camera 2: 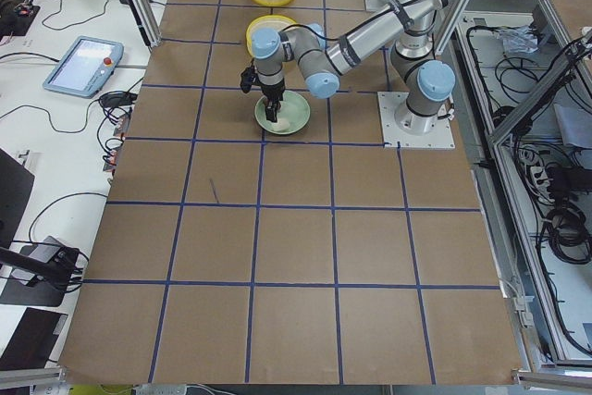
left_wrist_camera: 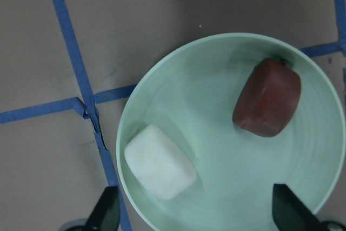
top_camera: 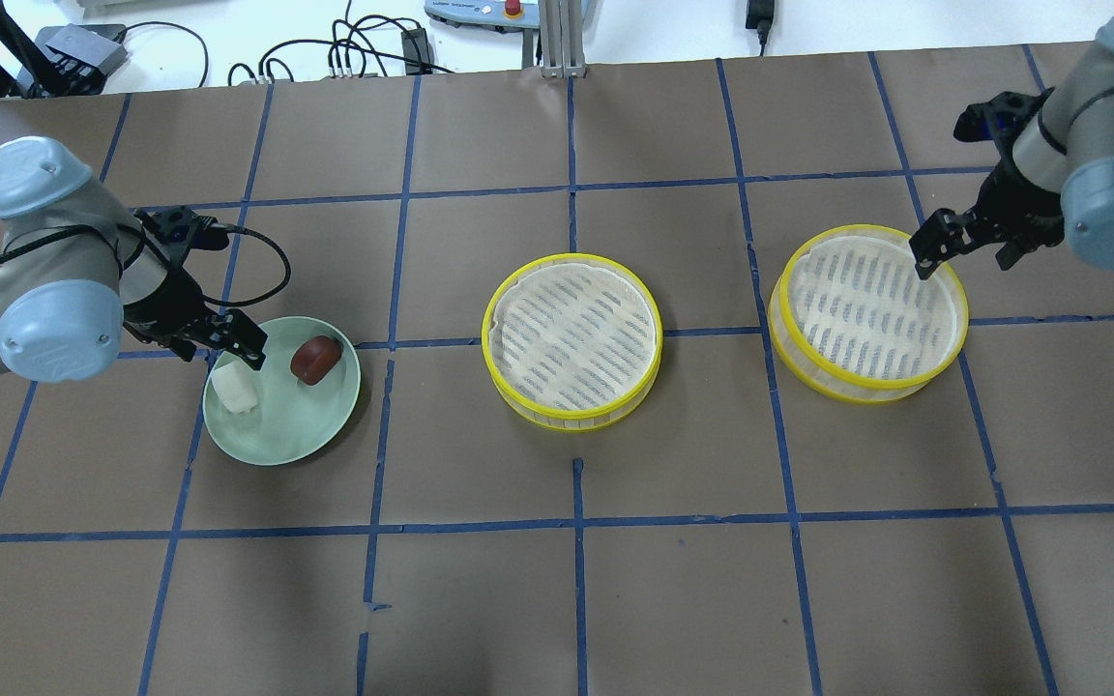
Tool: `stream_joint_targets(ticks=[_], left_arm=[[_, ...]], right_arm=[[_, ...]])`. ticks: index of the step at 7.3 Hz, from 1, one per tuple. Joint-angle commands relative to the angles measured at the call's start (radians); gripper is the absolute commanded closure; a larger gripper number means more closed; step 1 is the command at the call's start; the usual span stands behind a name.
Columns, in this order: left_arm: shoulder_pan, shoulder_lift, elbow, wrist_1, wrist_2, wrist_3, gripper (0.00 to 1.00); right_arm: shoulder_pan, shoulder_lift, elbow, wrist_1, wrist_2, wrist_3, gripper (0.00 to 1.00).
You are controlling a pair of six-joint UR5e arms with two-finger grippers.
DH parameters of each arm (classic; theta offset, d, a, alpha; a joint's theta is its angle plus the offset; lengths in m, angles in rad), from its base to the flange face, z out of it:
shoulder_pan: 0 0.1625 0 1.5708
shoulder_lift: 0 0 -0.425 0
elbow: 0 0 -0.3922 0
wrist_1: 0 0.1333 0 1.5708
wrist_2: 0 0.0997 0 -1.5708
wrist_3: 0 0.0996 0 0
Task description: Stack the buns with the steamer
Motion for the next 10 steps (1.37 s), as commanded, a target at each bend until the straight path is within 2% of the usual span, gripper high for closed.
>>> stream_joint_targets(ticks=[1,2,3,4,5,7,9,10], left_arm=[[0.007,-0.049,-0.004,0.036,0.017,0.000,0.24],[0.007,-0.052,-0.011,0.036,0.019,0.000,0.44],[0.005,-0.049,-0.010,0.036,0.020,-0.002,0.70],[0.005,-0.048,0.004,0.035,0.023,-0.031,0.98],[0.005,-0.048,0.004,0.036,0.020,-0.069,1.00],[-0.028,0.002,0.027,0.036,0.020,-0.143,1.00],[-0.113,0.122,0.062,-0.051,0.013,-0.193,1.00],[-0.184,0.125,0.102,-0.071,0.000,-0.311,1.00]], right_arm=[[-0.034,0.086,0.052,-0.167,0.002,-0.060,0.01],[-0.034,0.087,0.052,-0.171,0.003,-0.065,0.05],[-0.034,0.087,0.050,-0.174,0.003,-0.073,0.45],[-0.036,0.090,0.052,-0.174,0.008,-0.065,0.81],[-0.039,0.092,0.052,-0.175,0.011,-0.056,0.92],[-0.043,0.093,0.052,-0.175,0.011,-0.056,0.93],[-0.048,0.078,0.028,-0.159,0.002,-0.054,0.93],[-0.049,0.051,-0.018,-0.086,-0.003,-0.054,0.93]])
